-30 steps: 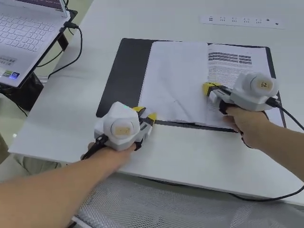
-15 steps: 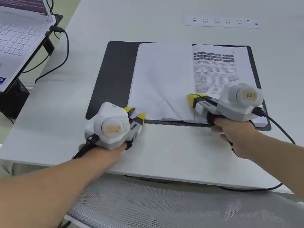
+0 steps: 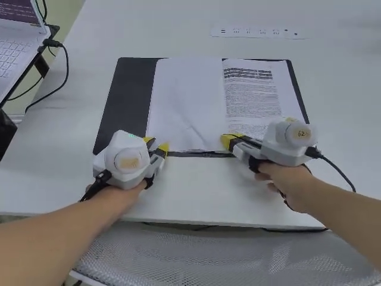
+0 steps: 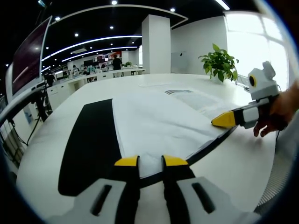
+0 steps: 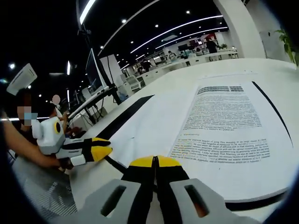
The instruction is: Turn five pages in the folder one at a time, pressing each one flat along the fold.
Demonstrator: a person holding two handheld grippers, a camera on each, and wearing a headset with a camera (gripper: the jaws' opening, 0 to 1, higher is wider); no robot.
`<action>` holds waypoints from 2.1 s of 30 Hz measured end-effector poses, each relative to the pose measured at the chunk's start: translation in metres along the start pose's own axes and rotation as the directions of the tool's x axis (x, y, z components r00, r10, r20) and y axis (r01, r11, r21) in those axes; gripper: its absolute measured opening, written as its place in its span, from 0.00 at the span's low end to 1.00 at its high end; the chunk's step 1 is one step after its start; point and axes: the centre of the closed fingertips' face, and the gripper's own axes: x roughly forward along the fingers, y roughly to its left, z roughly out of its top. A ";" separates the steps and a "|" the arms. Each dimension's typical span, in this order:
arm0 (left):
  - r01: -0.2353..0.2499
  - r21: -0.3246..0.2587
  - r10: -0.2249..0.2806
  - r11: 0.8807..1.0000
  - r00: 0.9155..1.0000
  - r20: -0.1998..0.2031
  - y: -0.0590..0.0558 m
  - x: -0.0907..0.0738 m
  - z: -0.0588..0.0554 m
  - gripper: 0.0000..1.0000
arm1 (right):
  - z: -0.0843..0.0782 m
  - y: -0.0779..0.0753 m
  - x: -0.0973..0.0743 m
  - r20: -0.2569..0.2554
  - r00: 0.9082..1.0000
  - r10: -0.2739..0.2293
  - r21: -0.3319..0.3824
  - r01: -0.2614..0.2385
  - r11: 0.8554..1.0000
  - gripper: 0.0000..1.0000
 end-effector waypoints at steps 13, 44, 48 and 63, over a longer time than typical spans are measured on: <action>0.001 0.013 0.000 1.000 1.000 -0.007 -0.001 -0.002 0.001 0.17 | -0.017 0.022 -0.036 -0.108 0.991 0.077 0.101 -0.066 0.993 0.00; 0.021 -0.142 -0.021 0.990 1.000 0.004 -0.016 -0.108 0.097 0.21 | 0.083 -0.022 -0.212 0.016 0.912 -0.411 0.097 0.407 0.908 0.00; -0.002 -0.155 0.006 0.988 1.000 0.022 -0.013 -0.127 0.105 0.50 | 0.092 -0.028 -0.225 0.068 0.890 -0.451 0.079 0.446 0.891 0.19; -0.038 -0.084 0.040 0.996 0.999 0.022 -0.017 -0.164 0.102 0.99 | 0.073 -0.033 -0.222 0.094 0.898 -0.431 0.078 0.425 0.902 1.00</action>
